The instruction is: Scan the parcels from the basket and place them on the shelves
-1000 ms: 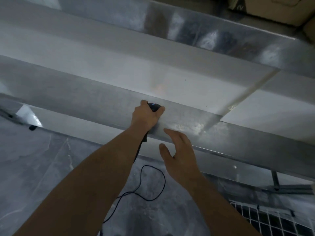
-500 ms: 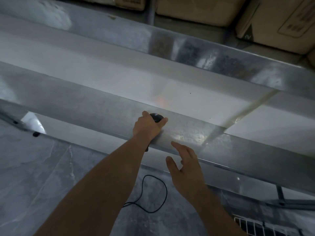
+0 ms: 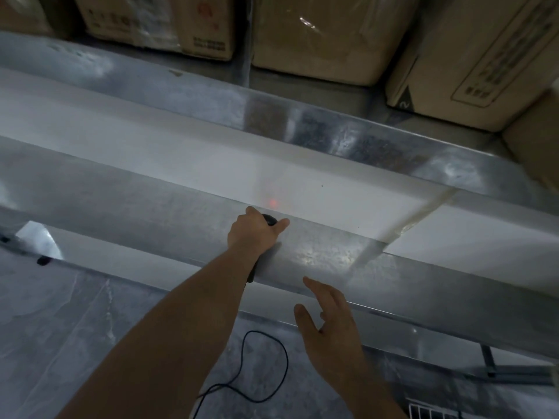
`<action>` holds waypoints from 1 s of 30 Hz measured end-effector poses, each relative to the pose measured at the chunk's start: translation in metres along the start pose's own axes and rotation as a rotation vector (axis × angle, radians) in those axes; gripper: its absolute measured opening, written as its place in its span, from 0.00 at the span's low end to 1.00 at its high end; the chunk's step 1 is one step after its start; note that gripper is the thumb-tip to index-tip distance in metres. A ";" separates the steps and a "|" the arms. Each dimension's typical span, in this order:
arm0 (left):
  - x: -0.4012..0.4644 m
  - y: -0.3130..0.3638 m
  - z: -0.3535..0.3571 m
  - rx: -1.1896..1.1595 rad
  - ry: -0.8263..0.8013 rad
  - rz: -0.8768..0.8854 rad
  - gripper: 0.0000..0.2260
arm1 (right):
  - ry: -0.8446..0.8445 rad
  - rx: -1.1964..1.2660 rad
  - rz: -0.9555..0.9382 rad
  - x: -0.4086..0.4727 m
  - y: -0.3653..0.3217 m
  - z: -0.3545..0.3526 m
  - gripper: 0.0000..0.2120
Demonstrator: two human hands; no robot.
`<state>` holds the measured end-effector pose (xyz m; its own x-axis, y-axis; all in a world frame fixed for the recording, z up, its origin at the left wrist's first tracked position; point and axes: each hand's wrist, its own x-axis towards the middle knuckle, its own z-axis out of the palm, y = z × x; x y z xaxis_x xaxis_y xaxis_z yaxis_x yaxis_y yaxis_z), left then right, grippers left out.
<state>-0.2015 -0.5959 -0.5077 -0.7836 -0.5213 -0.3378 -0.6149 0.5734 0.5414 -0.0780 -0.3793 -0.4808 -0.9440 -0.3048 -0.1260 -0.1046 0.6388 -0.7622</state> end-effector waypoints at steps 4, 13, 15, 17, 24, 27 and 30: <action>0.005 0.008 -0.004 0.018 -0.007 -0.013 0.40 | -0.019 0.016 0.042 -0.002 0.004 -0.002 0.22; 0.006 0.021 -0.014 -0.008 0.018 -0.007 0.35 | -0.035 -0.002 0.033 -0.008 0.007 0.000 0.22; 0.008 0.027 -0.015 0.021 0.018 0.026 0.36 | -0.029 -0.011 0.017 -0.009 0.005 0.000 0.22; 0.007 0.031 -0.013 0.018 -0.002 0.024 0.37 | -0.031 -0.014 0.002 -0.011 0.002 0.000 0.22; -0.006 0.032 -0.017 0.051 -0.011 -0.006 0.39 | -0.020 -0.034 0.004 -0.012 0.000 -0.007 0.22; -0.019 0.030 -0.028 0.082 0.018 -0.011 0.40 | -0.017 -0.028 0.007 -0.014 -0.010 -0.011 0.22; -0.035 0.029 -0.038 0.108 0.137 0.036 0.38 | -0.008 0.009 0.009 -0.013 -0.025 -0.018 0.22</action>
